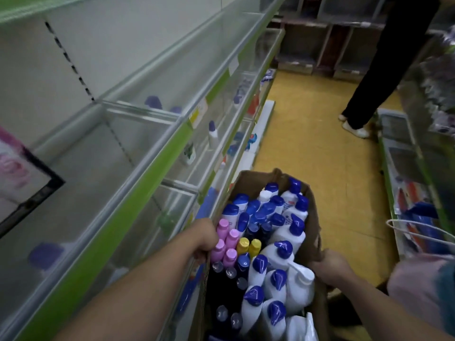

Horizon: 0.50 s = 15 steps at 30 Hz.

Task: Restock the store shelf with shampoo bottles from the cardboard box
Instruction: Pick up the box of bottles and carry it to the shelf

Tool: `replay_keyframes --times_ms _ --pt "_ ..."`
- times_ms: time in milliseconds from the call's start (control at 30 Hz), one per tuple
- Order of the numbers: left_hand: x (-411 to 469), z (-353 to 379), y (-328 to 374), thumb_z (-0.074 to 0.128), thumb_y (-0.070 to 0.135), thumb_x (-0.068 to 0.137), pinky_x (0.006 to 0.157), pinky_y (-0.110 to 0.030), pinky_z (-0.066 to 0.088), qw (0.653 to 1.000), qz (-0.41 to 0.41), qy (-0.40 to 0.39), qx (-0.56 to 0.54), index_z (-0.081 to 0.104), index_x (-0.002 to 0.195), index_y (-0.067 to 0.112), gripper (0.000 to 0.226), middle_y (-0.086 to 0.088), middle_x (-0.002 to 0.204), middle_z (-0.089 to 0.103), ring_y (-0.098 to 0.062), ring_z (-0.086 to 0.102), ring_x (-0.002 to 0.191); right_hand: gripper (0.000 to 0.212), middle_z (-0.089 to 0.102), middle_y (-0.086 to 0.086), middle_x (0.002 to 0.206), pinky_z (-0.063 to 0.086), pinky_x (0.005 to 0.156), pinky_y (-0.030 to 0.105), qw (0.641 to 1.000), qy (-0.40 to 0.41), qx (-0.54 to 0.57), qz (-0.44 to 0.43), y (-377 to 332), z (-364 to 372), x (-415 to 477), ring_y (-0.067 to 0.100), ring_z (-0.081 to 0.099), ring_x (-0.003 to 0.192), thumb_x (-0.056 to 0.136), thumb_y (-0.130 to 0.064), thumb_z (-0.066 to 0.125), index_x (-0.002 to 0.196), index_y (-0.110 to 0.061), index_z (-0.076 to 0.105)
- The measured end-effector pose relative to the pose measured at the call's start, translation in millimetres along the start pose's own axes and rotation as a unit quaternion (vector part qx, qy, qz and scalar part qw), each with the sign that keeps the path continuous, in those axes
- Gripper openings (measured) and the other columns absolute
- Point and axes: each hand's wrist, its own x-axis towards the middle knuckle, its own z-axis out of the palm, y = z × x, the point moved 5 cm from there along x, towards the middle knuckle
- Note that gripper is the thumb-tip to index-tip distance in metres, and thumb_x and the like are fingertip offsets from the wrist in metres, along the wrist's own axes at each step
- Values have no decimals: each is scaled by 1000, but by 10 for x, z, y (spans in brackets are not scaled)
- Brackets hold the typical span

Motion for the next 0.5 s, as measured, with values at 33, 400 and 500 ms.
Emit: replay_keyframes --times_ms 33,400,500 --pt "128 -59 94 45 3 90 37 -33 50 1000 -4 -12 -1 62 99 -10 23 -26 71 67 -27 63 40 25 66 11 70 46 57 29 1000 1 -1 5 -38 -88 150 26 68 72 80 -30 68 66 -8 64" --pt "1547 -632 1179 52 9 90 65 -33 57 997 22 -15 72 64 104 -4 22 -19 104 71 -30 71 81 35 70 18 68 52 53 33 999 -20 15 48 -295 -912 1589 29 66 62 82 -28 66 68 4 67" --pt "1823 -781 1532 51 11 89 74 -34 54 996 23 -6 83 64 104 0 22 -20 111 69 -32 69 97 34 70 19 68 52 52 33 998 -39 17 50 -296 -1122 1976 24 60 54 84 -26 63 63 1 63"
